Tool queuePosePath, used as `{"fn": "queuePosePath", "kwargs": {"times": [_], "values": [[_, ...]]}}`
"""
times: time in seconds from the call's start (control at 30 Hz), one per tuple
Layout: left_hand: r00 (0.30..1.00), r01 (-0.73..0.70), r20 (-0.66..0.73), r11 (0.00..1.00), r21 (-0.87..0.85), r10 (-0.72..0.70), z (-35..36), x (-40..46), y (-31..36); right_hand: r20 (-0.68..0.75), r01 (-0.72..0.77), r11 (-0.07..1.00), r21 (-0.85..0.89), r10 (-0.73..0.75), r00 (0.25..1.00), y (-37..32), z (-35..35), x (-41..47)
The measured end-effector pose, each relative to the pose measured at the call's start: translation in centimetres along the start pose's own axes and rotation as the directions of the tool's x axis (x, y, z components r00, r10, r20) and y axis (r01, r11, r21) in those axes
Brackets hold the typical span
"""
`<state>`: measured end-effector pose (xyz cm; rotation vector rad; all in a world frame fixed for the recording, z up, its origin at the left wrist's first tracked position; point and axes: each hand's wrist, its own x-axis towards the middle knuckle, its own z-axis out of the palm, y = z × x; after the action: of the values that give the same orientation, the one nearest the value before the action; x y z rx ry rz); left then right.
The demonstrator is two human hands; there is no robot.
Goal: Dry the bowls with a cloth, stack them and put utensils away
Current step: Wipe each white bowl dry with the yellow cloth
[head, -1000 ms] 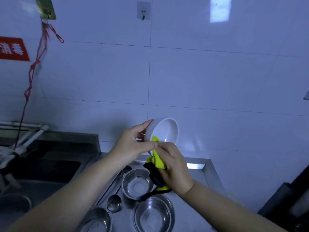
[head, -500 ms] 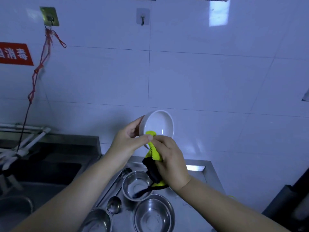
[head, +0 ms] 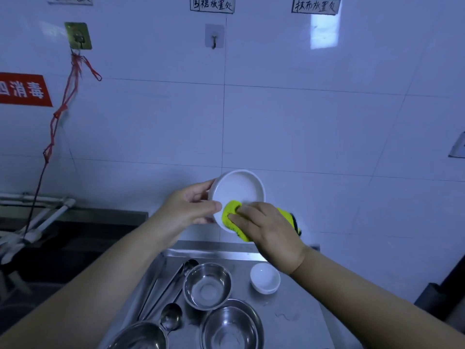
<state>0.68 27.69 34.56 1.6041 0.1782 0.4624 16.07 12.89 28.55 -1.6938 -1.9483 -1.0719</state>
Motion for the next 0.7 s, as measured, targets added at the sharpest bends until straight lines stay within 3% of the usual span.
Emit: {"fn": "queuePosePath", "kwargs": {"times": [0.1, 0.2, 0.3, 0.37, 0.47, 0.53, 0.6, 0.7], "values": [[1.0, -0.01, -0.028, 0.999, -0.044, 0.009, 0.4, -0.1, -0.7, 0.045, -0.184, 0.979, 0.092, 0.181, 0.982, -1.6, 0.8, -0.5], [0.999, 0.023, -0.031, 1.0, -0.013, -0.024, 0.2, -0.2, -0.9, 0.139, -0.225, 0.953, 0.204, 0.2, 0.97, -2.8, 0.2, -0.8], [0.997, 0.078, -0.006, 0.994, 0.082, -0.077, 0.2, -0.6, -0.8, 0.252, -0.022, 0.999, -0.041, 0.032, 0.967, -1.8, -1.2, -0.7], [0.994, 0.106, -0.001, 0.991, 0.087, -0.106, 0.3, -0.7, -0.9, 0.246, 0.048, 0.97, -0.238, 0.013, 0.969, -0.9, -1.8, -0.1], [0.994, 0.108, -0.003, 0.994, 0.021, -0.108, 0.6, -0.6, -1.1, 0.137, -0.091, 0.946, -0.312, 0.139, 0.981, -1.1, -2.4, 1.6], [0.997, 0.082, 0.0, 0.996, -0.028, -0.082, 0.9, -0.6, -1.4, 0.068, -0.296, 0.928, -0.225, 0.318, 0.946, -1.8, -2.0, 2.4], [0.999, 0.045, -0.023, 0.996, -0.074, -0.047, 1.5, -0.5, -1.6, 0.085, -0.472, 0.882, -0.002, 0.47, 0.878, -2.7, -1.3, 3.0], [0.992, 0.01, -0.121, 0.994, -0.107, -0.023, 1.4, -0.2, -1.8, 0.331, -0.593, 0.669, 0.448, 0.492, 0.805, -4.0, -1.6, 3.6]]}}
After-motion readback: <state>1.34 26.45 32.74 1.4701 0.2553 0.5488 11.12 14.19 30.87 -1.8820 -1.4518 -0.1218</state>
